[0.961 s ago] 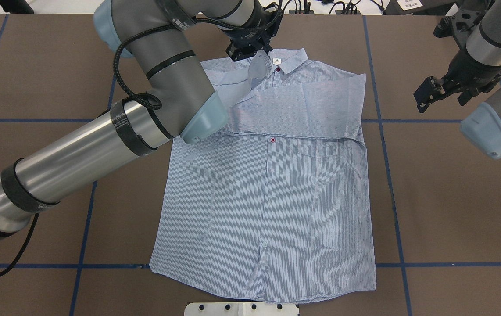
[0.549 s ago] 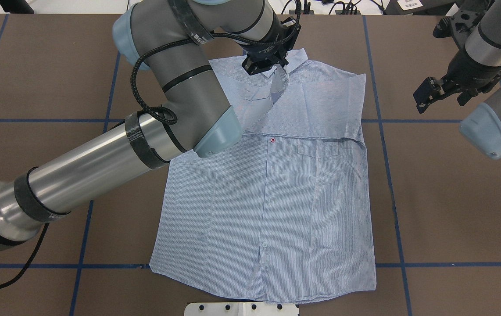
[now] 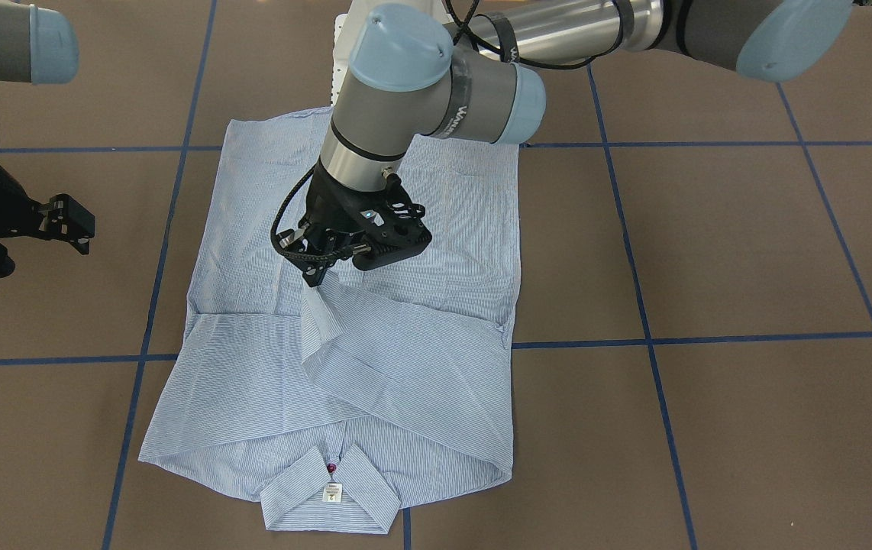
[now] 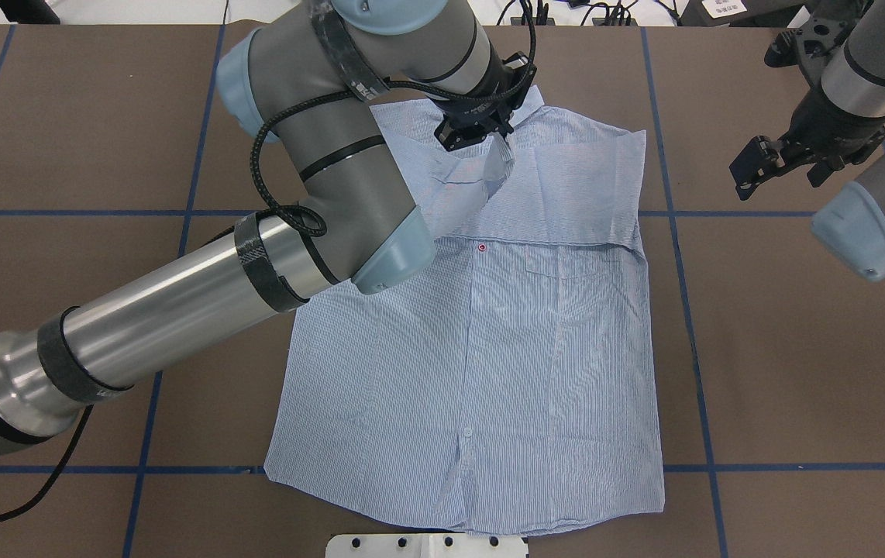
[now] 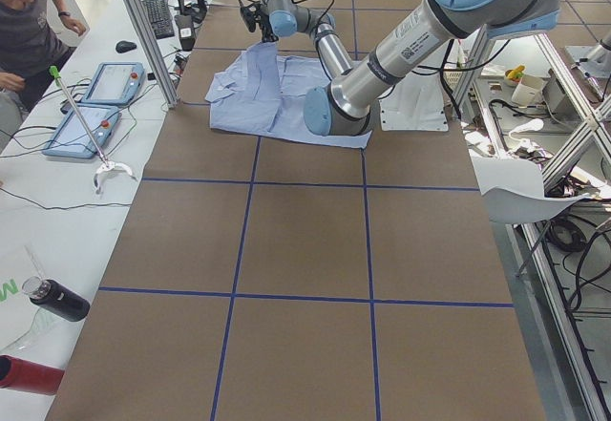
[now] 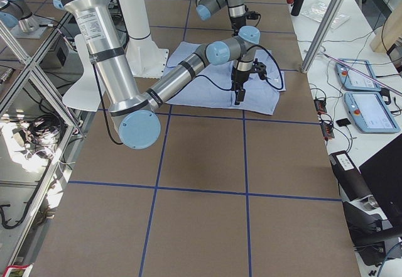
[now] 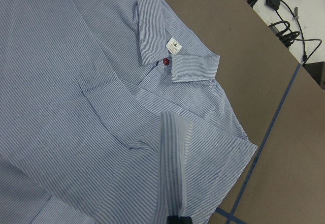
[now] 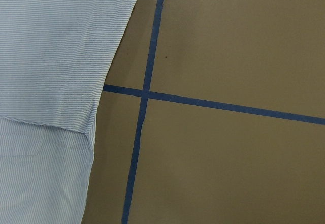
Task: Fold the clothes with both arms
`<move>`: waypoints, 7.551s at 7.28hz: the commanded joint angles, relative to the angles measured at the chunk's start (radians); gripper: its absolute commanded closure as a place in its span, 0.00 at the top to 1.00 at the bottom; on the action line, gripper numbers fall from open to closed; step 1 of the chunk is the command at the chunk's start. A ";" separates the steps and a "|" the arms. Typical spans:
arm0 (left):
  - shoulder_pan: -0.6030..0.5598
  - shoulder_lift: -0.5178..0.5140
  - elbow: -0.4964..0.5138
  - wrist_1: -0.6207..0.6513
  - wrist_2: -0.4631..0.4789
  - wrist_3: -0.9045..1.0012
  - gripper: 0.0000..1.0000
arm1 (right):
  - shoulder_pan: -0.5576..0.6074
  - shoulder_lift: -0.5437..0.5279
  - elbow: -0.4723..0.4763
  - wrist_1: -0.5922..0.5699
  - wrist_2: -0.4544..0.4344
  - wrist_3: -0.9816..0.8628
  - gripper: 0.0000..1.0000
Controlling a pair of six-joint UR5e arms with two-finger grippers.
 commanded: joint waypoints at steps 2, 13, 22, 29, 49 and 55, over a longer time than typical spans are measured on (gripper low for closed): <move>0.193 -0.004 0.050 -0.109 0.196 0.038 0.00 | -0.002 0.005 0.001 0.007 0.002 0.003 1.00; 0.120 0.345 -0.414 0.036 0.132 0.256 0.98 | -0.118 -0.010 0.018 0.305 0.097 0.370 1.00; 0.108 0.597 -0.768 0.222 0.125 0.332 0.99 | -0.813 -0.442 0.243 0.692 -0.395 1.077 1.00; 0.109 0.591 -0.768 0.222 0.125 0.332 0.99 | -0.919 -0.463 0.214 0.686 -0.394 1.142 0.69; 0.118 0.634 -0.769 0.301 0.124 0.332 0.99 | -0.889 -0.449 0.271 0.689 -0.375 1.143 0.00; 0.298 0.800 -0.772 0.302 0.130 0.245 0.98 | -0.792 -0.441 0.308 0.692 -0.279 1.140 0.00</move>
